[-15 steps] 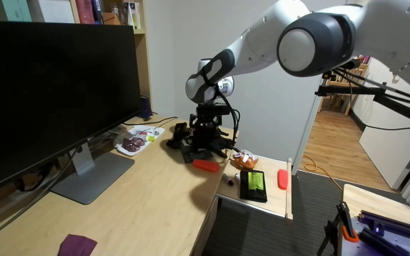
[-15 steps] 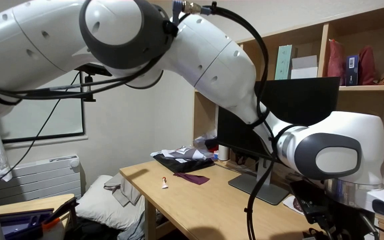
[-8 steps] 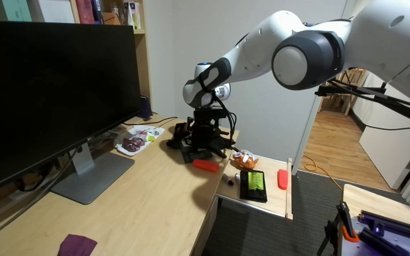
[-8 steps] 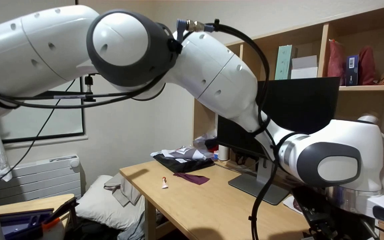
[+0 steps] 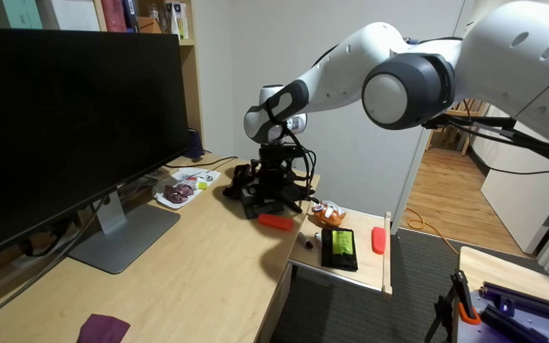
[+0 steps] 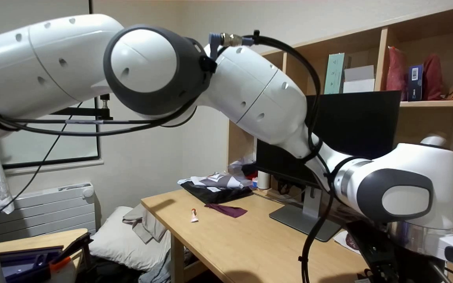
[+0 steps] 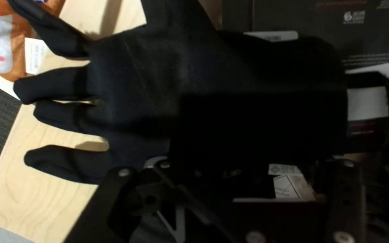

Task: Move the black gloves to the left then put the orange object in the drawer

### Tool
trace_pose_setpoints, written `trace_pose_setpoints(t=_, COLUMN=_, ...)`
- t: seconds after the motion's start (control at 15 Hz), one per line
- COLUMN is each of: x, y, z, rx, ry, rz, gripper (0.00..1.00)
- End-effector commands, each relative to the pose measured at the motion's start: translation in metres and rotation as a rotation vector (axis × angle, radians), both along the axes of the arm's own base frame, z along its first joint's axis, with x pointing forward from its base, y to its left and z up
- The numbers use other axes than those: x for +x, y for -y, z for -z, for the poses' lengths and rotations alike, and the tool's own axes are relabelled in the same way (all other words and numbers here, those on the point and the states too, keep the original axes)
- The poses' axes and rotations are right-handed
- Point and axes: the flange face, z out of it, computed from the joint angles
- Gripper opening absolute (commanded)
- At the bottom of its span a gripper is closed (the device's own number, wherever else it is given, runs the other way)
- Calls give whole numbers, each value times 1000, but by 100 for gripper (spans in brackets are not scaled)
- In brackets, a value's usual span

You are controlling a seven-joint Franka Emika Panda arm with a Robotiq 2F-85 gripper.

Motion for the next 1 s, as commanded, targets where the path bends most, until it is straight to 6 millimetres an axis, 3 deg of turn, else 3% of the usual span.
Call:
trace_pose_setpoints(t=0.0, x=6, y=4, z=-6, rx=24, ry=-10, rz=-21, gripper=54)
trace_pose_setpoints(t=0.47, x=14, y=1, z=-31, rx=60, ry=9, rz=14, gripper=8)
trace_pose_setpoints(t=0.8, x=18, y=-3, z=-45, rx=71, ry=7, rz=11, gripper=4)
trace_pose_setpoints(t=0.87, x=13, y=9, z=-38, rx=66, ry=2, rz=17, gripper=29)
trace_pose_setpoints(t=0.93, x=9, y=11, z=-38, rx=62, ry=-14, rz=16, gripper=29)
